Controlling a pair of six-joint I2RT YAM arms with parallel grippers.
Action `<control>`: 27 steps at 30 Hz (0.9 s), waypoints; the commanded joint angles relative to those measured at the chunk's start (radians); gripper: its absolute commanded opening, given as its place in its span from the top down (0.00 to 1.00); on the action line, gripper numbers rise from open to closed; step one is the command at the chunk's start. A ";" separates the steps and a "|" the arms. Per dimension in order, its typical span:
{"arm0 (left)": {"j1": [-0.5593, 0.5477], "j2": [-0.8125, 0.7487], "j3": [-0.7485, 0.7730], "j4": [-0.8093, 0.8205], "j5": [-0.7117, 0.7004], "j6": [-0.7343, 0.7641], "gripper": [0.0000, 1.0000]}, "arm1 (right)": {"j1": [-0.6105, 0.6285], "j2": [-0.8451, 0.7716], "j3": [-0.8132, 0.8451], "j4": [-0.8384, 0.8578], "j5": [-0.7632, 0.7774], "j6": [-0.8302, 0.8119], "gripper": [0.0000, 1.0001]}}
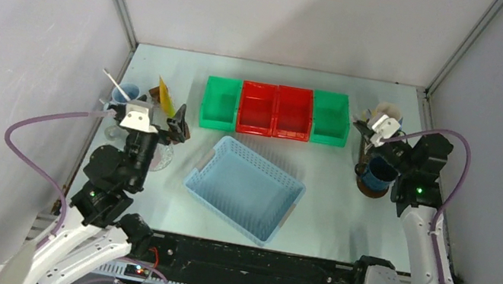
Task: Prepare toiletry sets of a toothbrush and toothpaste on the tray
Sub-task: Place the toothbrush in the toothpaste holder.
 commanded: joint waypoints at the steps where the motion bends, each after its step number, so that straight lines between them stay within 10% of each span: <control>1: 0.054 -0.004 -0.063 0.102 -0.089 0.054 0.00 | -0.085 0.038 -0.030 0.227 -0.166 0.037 1.00; 27: 0.180 0.200 -0.127 0.269 0.056 -0.015 0.00 | -0.239 0.352 -0.040 0.311 -0.429 -0.177 1.00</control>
